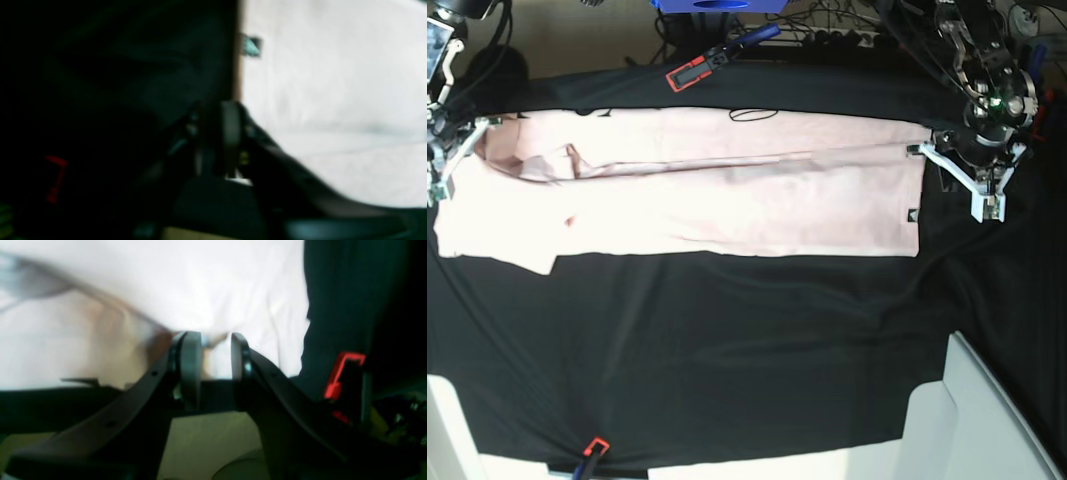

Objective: Fold the T-shirt properly
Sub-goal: 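Open the left gripper and regrasp the strip end nearer the middle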

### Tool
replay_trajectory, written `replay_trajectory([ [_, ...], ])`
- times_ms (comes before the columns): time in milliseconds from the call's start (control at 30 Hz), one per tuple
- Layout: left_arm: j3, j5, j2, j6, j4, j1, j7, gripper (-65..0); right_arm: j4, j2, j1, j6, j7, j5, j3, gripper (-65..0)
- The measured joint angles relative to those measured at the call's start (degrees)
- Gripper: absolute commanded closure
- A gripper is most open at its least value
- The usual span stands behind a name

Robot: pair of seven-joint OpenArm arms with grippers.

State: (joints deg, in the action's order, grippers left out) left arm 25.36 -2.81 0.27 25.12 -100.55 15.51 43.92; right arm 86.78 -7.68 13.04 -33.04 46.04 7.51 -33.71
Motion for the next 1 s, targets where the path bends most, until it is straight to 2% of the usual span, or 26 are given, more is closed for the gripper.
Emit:
replay_trajectory([
  [67,-0.4,-0.1,-0.5,0.5,0.3,-0.1,0.0,-23.0,0.0,0.2,-0.1,0.0,-0.1,0.0,0.0,-15.2],
  [200,0.0,-0.2,-0.9,0.4,0.2,-0.1,0.0,-23.2,0.6,1.1,-0.1,0.0,0.0,0.0,-0.1,-15.2],
  [400,-0.7,-0.7,-0.5,0.5,-3.4,-0.3,0.0,-23.2,6.5,0.7,-0.3,0.1,0.1,0.4,-0.1,-15.2],
  [500,-2.4,0.2,0.6,0.2,-3.2,-1.5,0.7,-23.2,10.5,1.0,-0.7,1.7,0.5,4.8,-0.1,-15.2],
  [567,-4.3,0.0,0.9,0.2,-2.6,-2.4,0.4,-23.2,11.8,1.4,-2.0,2.1,4.1,8.6,-0.2,-15.2],
  [700,-8.6,-0.7,1.2,0.4,0.4,-3.1,0.2,-23.2,13.4,2.3,-3.7,1.9,4.5,7.9,0.1,-15.2],
  [800,-9.7,-0.2,1.9,0.0,5.3,-5.8,0.2,-22.3,7.6,2.3,-7.1,1.7,2.1,8.9,0.2,-15.1],
  [867,-10.1,0.0,3.1,-0.4,8.3,-7.8,0.0,-19.5,2.1,2.2,-10.2,2.1,0.3,8.9,0.2,-15.1],
  [1000,-10.7,-0.3,4.2,0.6,15.3,-9.9,-1.3,-2.4,-8.1,1.6,-13.6,1.8,-3.0,7.9,0.2,-12.5],
])
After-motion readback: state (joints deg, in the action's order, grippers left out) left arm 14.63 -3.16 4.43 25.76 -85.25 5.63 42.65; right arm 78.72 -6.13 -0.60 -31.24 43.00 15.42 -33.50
